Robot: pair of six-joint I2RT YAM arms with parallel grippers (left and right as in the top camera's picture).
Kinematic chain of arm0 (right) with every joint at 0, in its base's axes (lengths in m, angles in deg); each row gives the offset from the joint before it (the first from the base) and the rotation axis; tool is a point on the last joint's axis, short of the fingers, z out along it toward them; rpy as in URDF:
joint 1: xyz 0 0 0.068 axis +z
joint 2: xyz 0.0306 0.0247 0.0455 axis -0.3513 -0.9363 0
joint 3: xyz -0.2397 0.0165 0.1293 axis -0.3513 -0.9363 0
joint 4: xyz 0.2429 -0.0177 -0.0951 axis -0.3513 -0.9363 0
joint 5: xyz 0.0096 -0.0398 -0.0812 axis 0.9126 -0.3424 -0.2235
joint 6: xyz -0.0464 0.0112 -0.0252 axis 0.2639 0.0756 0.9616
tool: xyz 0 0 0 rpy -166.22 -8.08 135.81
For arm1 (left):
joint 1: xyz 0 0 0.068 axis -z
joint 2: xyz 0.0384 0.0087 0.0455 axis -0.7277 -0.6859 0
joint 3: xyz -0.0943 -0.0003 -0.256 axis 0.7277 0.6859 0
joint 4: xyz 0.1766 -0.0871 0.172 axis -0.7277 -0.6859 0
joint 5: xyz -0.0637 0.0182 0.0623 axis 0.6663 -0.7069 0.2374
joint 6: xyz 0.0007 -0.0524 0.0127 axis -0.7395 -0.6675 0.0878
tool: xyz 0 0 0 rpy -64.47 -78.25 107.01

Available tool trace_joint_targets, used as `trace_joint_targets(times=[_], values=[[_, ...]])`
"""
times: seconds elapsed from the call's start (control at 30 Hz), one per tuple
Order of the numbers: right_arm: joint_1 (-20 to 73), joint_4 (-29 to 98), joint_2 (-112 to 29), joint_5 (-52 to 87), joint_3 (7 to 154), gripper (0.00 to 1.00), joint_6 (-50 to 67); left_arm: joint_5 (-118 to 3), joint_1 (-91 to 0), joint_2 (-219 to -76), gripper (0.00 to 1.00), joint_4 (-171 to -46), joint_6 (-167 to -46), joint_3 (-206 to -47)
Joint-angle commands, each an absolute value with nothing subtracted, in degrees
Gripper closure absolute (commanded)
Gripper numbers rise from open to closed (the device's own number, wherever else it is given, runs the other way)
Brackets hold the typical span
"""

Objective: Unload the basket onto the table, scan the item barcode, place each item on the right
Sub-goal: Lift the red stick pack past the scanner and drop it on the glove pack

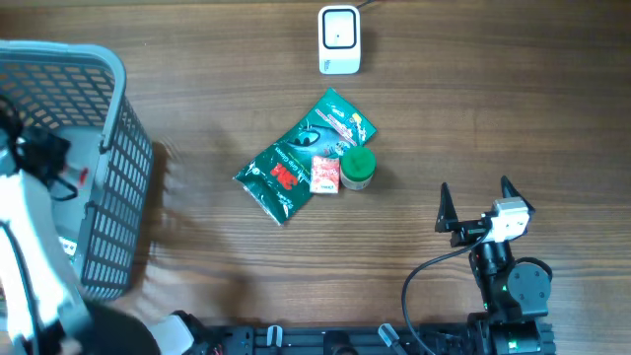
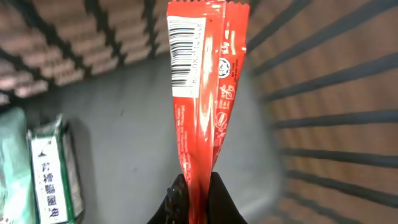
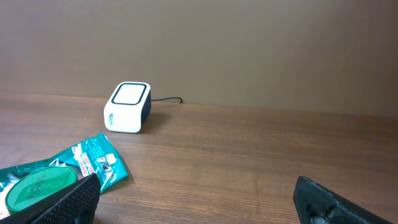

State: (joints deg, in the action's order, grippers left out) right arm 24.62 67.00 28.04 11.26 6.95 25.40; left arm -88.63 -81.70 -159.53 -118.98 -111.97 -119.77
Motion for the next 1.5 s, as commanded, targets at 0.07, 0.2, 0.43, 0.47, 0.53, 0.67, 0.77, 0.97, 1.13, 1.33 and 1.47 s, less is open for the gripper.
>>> trace_joint_targets(times=[0.07, 0.2, 0.43, 0.47, 0.53, 0.67, 0.77, 0.97, 1.13, 1.33, 1.47], values=[[24.6, 67.2, 28.0, 10.8, 6.9, 0.00, 24.8, -65.4, -81.4, -145.8, 0.96, -114.9, -111.3, -120.9], [24.6, 67.2, 28.0, 10.8, 6.9, 0.00, 24.8, -51.9, -76.8, -137.7, 0.96, -110.4, -111.3, -120.9], [24.6, 67.2, 28.0, 10.8, 6.9, 0.00, 24.8, -52.4, -55.8, -132.3, 0.96, -113.9, -108.0, -120.8], [24.6, 67.2, 28.0, 10.8, 6.9, 0.00, 24.8, -55.3, -51.6, -132.9, 0.96, -116.1, -108.1, -120.7], [24.6, 67.2, 28.0, 10.8, 6.9, 0.00, 24.8, -63.4, -44.4, -134.7, 0.96, -120.6, -109.0, -120.2], [24.6, 67.2, 28.0, 10.8, 6.9, 0.00, 24.8, -79.6, -33.7, -139.7, 0.96, -125.2, -118.1, -116.5], [24.6, 67.2, 28.0, 10.8, 6.9, 0.00, 24.8, -85.1, -27.8, -144.5, 0.96, -124.5, -127.0, -111.2], [24.6, 67.2, 28.0, 10.8, 6.9, 0.00, 24.8, -87.5, -20.5, -155.5, 0.96, -114.9, -140.1, -100.9], [24.6, 67.2, 28.0, 10.8, 6.9, 0.00, 24.8, -87.5, -16.5, -164.3, 0.96, -108.1, -140.3, -98.9], [24.6, 67.2, 28.0, 10.8, 6.9, 0.00, 24.8, -89.6, -15.1, -167.4, 0.96, -105.8, -142.8, -99.2], [24.6, 67.2, 28.0, 10.8, 6.9, 0.00, 24.8, -90.1, -17.1, -163.3, 0.66, -109.1, -141.0, -103.1]])
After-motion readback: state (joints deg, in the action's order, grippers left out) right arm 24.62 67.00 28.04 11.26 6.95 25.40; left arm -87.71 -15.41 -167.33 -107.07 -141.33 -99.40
